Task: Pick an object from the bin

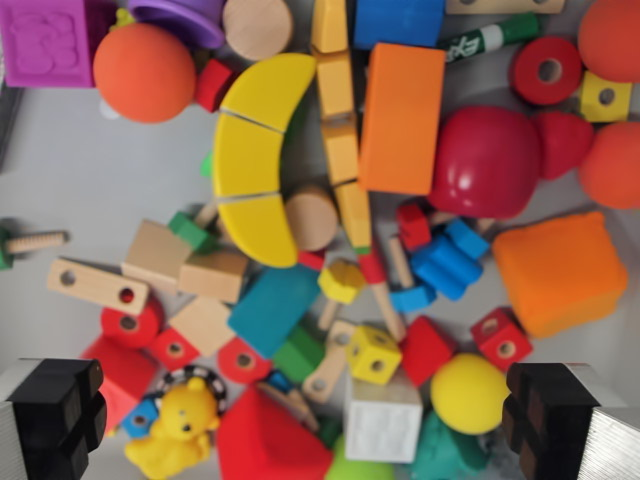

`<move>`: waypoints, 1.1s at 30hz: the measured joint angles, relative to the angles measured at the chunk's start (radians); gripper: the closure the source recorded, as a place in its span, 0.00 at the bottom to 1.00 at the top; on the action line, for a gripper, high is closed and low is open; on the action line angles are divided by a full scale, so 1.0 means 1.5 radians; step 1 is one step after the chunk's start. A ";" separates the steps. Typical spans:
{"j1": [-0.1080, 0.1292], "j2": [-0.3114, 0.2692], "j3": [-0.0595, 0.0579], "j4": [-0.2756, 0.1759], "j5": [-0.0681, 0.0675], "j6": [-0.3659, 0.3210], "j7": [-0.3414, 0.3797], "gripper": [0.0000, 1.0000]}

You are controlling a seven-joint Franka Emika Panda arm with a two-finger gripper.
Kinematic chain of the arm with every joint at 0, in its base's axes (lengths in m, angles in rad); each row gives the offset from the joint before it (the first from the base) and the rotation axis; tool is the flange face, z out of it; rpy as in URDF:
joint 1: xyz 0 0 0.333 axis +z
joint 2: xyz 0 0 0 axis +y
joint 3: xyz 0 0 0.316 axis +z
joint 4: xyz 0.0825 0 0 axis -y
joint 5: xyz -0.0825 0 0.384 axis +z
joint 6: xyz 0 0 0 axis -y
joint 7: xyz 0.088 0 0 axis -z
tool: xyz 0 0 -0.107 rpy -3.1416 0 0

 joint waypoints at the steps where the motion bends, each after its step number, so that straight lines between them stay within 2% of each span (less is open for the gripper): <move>1: 0.000 0.000 0.000 0.000 0.000 0.000 0.000 0.00; 20: 0.000 0.000 0.000 -0.005 0.000 0.001 0.003 0.00; 33: 0.005 -0.011 0.004 -0.035 0.000 0.022 0.025 0.00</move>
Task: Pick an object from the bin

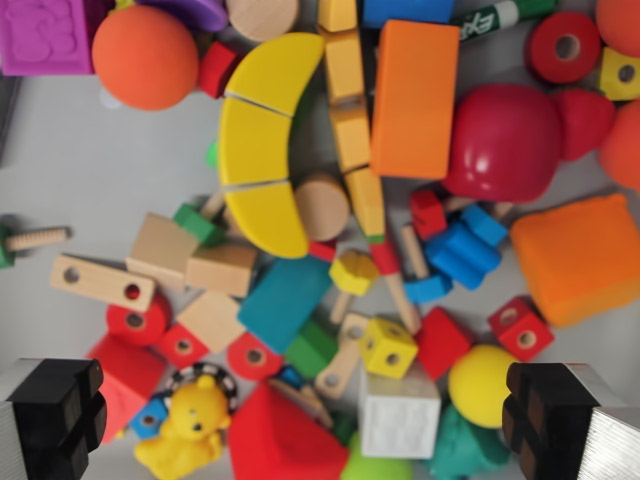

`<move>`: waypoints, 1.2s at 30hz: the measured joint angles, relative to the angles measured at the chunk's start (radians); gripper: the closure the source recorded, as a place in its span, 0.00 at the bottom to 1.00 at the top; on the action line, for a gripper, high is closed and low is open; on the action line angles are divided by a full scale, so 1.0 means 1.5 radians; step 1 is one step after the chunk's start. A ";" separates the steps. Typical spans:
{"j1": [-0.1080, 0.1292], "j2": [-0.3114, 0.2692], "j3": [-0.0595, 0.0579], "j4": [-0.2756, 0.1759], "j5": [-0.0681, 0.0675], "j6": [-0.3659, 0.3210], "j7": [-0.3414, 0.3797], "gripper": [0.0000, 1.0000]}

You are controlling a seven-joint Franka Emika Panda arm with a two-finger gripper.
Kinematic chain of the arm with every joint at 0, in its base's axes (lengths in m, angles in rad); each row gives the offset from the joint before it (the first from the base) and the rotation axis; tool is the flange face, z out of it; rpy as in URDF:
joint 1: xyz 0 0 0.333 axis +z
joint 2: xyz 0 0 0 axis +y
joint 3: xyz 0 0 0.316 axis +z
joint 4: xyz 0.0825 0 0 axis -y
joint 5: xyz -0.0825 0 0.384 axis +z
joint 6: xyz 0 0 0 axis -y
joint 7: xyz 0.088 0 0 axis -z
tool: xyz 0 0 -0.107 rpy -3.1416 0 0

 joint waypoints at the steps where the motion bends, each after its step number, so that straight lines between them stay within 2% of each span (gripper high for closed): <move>1: 0.001 -0.001 0.000 -0.003 0.000 0.002 0.003 0.00; 19: 0.018 -0.024 0.006 -0.077 0.000 0.056 0.061 0.00; 36: 0.041 -0.046 0.016 -0.166 0.000 0.127 0.143 0.00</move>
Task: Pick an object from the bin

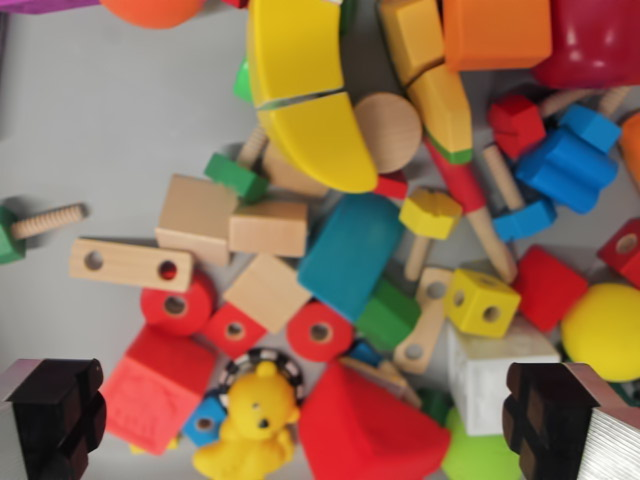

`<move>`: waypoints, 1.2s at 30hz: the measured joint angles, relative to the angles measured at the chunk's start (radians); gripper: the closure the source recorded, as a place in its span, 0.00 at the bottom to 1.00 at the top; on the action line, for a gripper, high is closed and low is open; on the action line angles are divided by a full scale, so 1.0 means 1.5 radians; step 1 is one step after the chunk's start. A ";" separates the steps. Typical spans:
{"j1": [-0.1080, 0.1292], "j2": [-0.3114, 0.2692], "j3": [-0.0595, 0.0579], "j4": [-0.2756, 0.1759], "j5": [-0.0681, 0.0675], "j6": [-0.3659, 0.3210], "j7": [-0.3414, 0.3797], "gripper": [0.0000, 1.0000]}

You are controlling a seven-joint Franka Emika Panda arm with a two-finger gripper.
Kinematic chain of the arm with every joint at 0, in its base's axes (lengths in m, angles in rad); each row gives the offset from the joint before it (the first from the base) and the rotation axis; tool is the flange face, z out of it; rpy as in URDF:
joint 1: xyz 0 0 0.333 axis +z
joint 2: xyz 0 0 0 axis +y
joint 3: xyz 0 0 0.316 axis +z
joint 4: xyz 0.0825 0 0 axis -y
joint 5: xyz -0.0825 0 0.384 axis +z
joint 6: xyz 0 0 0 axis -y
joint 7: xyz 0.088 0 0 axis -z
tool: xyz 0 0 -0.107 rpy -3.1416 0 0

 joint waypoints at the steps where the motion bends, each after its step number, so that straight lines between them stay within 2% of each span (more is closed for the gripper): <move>1: 0.002 -0.001 0.001 -0.006 0.000 0.005 0.006 0.00; 17: 0.028 -0.012 0.016 -0.092 0.000 0.084 0.102 0.00; 36: 0.069 -0.006 0.038 -0.190 -0.003 0.194 0.242 0.00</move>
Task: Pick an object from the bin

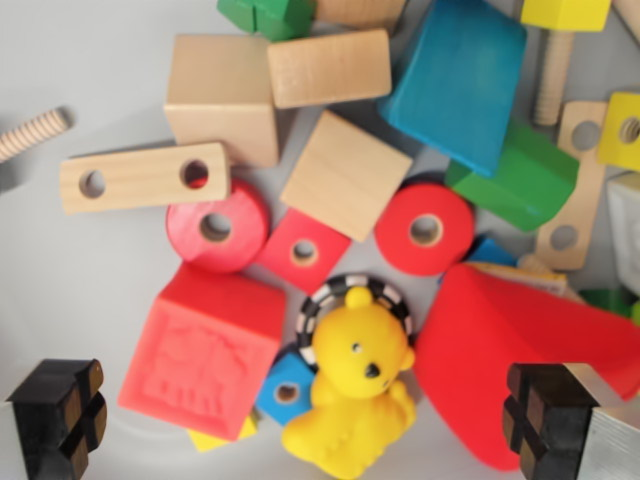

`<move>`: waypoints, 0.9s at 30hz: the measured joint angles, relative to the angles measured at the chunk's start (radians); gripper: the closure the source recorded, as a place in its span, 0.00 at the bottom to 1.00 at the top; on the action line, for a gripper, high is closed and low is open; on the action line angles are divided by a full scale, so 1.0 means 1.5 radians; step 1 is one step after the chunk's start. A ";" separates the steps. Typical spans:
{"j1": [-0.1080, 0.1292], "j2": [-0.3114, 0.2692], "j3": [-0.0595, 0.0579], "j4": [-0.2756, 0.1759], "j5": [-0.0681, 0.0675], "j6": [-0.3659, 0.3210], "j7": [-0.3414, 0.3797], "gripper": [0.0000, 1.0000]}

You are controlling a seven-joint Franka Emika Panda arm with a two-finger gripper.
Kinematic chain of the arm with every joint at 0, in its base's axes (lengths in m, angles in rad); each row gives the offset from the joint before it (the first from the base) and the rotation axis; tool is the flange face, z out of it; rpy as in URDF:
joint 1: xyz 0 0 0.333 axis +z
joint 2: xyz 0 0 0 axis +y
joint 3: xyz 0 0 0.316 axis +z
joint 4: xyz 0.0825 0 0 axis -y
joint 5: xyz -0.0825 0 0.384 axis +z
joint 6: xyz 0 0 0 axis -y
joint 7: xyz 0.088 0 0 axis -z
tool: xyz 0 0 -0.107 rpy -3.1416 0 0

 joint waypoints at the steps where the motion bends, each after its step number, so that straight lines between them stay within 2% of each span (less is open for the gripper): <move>1: 0.003 0.001 0.001 -0.005 0.000 0.007 0.009 0.00; 15: 0.045 0.032 0.015 -0.061 -0.011 0.096 0.132 0.00; 23: 0.079 0.061 0.016 -0.086 -0.024 0.151 0.212 0.00; 27: 0.086 0.086 0.014 -0.086 -0.031 0.177 0.224 0.00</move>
